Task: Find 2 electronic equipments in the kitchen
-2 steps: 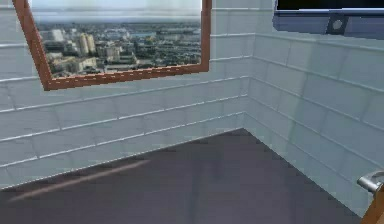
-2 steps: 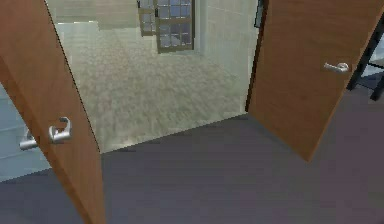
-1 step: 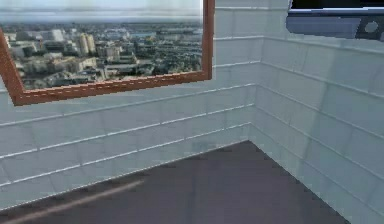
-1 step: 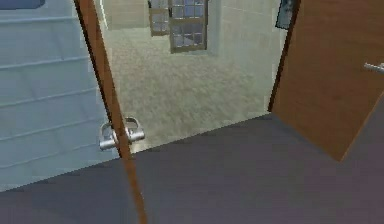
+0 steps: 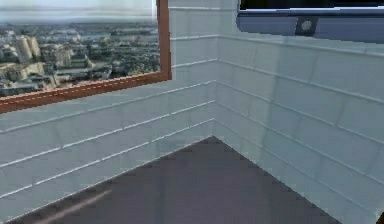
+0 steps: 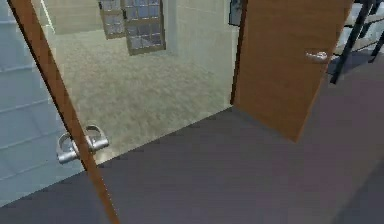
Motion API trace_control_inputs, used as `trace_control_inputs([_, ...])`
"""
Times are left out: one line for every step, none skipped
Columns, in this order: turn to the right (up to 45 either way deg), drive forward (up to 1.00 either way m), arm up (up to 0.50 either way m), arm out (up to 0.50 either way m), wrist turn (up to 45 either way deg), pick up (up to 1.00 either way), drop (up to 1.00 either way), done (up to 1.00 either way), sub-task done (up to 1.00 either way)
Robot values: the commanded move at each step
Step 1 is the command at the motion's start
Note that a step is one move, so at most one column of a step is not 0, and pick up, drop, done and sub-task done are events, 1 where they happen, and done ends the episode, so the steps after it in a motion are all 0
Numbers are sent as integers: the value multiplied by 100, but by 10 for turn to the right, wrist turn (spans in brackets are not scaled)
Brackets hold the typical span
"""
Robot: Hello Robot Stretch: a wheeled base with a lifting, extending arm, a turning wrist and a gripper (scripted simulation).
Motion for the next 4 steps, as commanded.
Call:
trace_control_inputs([0, 65, 0, 0, 0, 0, 0, 0, 0])
trace_control_inputs([450, 0, 0, 0, 0, 0, 0, 0, 0])
trace_control_inputs([90, 0, 0, 0, 0, 0, 0, 0, 0])
trace_control_inputs([0, 30, 0, 0, 0, 0, 0, 0, 0])
